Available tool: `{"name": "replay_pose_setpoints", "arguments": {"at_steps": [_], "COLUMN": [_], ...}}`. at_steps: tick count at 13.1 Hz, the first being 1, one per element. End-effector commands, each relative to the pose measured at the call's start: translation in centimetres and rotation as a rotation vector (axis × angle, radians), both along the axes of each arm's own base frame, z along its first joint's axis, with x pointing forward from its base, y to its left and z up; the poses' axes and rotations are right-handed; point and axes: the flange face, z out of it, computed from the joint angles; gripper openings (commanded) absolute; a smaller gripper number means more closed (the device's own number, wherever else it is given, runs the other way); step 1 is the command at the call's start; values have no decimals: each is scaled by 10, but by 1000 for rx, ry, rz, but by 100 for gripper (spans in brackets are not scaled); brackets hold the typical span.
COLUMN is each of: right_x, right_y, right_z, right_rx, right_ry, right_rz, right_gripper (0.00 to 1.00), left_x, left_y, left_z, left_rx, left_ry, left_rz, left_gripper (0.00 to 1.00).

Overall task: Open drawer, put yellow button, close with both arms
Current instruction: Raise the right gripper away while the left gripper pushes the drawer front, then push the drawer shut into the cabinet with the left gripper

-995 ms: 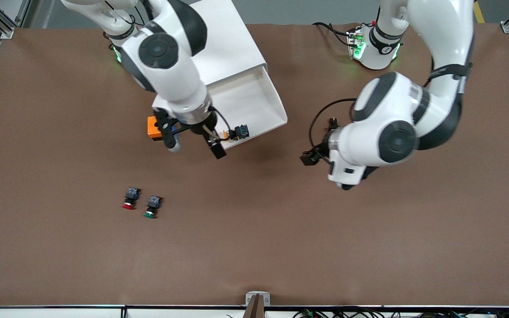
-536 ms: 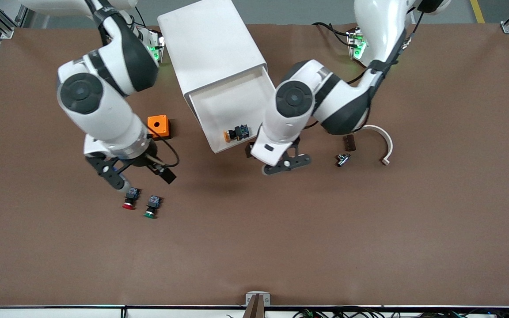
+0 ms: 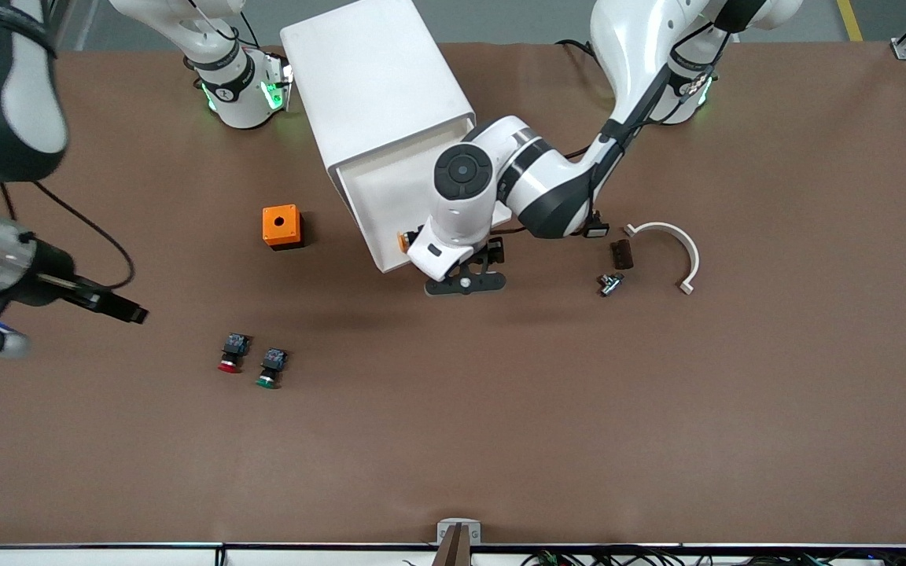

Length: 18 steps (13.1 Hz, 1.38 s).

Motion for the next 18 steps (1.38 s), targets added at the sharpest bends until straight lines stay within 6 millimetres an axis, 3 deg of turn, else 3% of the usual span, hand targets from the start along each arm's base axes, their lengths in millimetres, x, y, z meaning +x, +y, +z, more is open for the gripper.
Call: {"name": "replay_pose_setpoints", "arguments": {"at_steps": [1, 3, 7, 12, 14, 15, 16, 18], "right_x": [-17, -28, -45, -51, -61, -65, -69, -81], "right_y": [-31, -53, -42, -27, -28, -28, -28, -29], "right_z": [25, 35, 61, 77, 94, 94, 95, 94], "right_rx": [0, -11, -98, -124, -129, -127, -126, -123], "right_ry": [-49, -72, -95, -114, -143, -142, -143, -145], "right_rz": [141, 196, 240, 263, 261, 261, 259, 259], "right_gripper": [100, 100, 100, 100, 100, 100, 100, 100], "left_x": [-41, -74, -133, -147, -137, -121, -90, -16], "left_y": [-19, -42, -77, -86, -81, -72, -52, 10], "left_z": [2, 5, -3, -5, 1, 8, 20, 54], "left_rx": [31, 8, 36, 10, -10, -22, -41, -85], "left_ry": [82, 145, 177, 248, 271, 260, 242, 191], "left_rz": [3, 44, 73, 91, 124, 148, 194, 307], "left_gripper": [99, 99, 99, 99, 99, 99, 99, 99]}}
